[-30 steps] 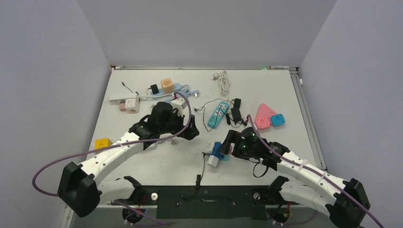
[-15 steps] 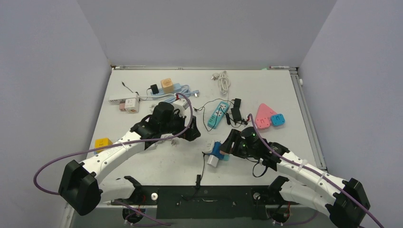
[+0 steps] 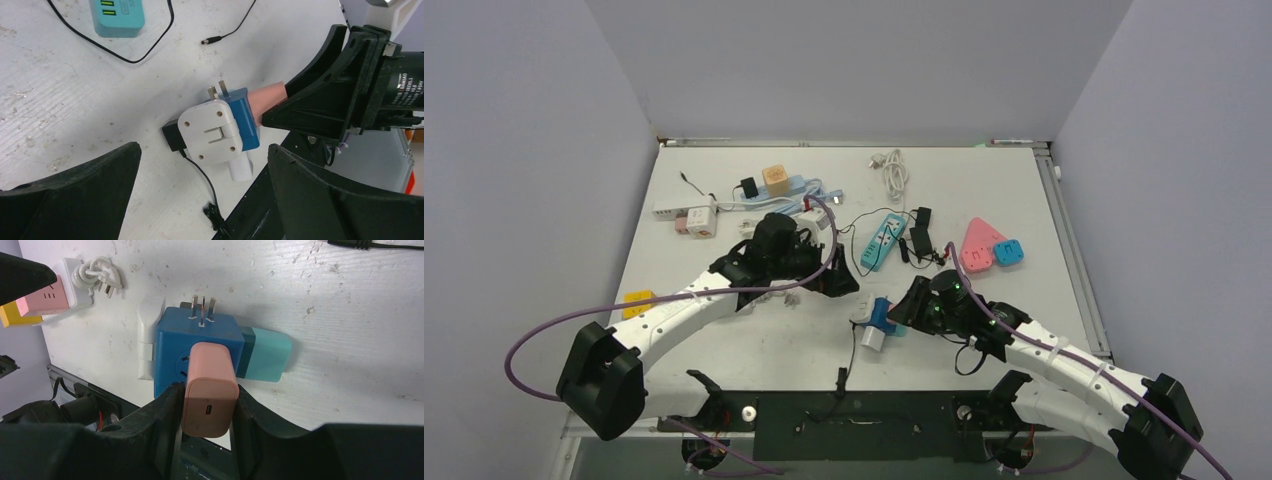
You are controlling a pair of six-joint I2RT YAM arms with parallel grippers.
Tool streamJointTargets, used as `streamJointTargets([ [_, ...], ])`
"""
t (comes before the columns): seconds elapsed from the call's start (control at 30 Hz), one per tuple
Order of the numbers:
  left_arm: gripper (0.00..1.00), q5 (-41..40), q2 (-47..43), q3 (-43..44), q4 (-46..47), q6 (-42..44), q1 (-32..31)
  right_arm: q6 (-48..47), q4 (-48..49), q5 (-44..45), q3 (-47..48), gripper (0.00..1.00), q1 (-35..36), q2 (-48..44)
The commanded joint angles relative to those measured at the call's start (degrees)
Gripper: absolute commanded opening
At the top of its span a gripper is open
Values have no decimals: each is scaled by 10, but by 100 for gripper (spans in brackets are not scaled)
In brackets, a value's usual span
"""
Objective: Pull the plug off the socket
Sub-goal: Pick up the socket from the center of the board.
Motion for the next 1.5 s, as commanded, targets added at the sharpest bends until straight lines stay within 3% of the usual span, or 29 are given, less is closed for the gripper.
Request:
streamJointTargets([
  [0.0,96,60,-8,-3,68,-29,15,7,68,16,10,5,2,-8],
  [0.2,96,121,-24,-26,132,-61,50,16,173,16,-5,5,2,-19],
  [0.63,96,148,11,-19,127,-78,77,-3,292,25,-11,5,4,-15],
  [0.87,96,147,47,-5,86,-74,77,-7,314,27,-11,5,5,-3],
  [1.03,96,174,55,-13,129,-94,77,-13,311,33,-9,5,6,4],
  [1.47,96,165,76,-10,124,-95,74,-43,290,80,28,5,35,40],
])
